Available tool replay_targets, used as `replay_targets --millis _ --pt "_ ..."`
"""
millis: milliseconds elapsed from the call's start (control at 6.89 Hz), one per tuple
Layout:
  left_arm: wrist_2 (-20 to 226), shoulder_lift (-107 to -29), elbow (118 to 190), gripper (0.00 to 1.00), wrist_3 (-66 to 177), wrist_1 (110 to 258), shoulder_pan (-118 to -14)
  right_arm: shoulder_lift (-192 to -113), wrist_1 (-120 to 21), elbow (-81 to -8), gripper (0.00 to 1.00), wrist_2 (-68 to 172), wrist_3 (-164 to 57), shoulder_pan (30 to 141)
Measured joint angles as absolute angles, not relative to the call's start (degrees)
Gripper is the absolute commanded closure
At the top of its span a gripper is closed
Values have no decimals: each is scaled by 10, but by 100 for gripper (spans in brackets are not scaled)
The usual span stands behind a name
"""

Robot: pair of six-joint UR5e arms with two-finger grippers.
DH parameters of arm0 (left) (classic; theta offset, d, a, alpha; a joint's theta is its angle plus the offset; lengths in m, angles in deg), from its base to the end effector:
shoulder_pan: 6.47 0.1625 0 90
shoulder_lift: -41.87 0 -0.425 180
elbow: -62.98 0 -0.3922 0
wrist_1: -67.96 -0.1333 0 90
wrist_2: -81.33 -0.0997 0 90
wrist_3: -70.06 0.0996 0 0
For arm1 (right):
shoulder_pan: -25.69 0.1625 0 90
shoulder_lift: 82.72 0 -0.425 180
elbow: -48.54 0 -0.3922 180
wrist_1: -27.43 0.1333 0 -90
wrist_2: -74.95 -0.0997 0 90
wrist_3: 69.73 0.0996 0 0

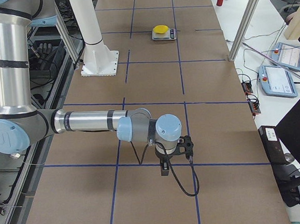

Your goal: Weigh mango

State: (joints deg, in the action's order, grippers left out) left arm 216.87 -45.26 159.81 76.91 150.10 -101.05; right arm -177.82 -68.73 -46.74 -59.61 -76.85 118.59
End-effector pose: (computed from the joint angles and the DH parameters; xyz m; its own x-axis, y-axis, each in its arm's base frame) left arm -0.0991 -0.4583 0.6363 0.6988 0.0150 -0.7151 -0.0037 0.9998 0.0174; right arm 0.0859 -0.4424 0.6656 0.7087 -0.0149 0.7054 0.0378 0.9991 -0.0169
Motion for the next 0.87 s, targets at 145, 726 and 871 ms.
replay_targets --millis 145,726,871 --pt "2168 -455 1597 0 769 1501 -1010 -1778 -687 -467 0 -596 -769 1186" --pt "2169 -460 1592 0 769 1501 -1006 -1778 -687 -467 0 -596 -769 1186" --pt "2169 -464 1592 0 769 1501 -1005 -1778 -687 -467 0 -596 -769 1186"
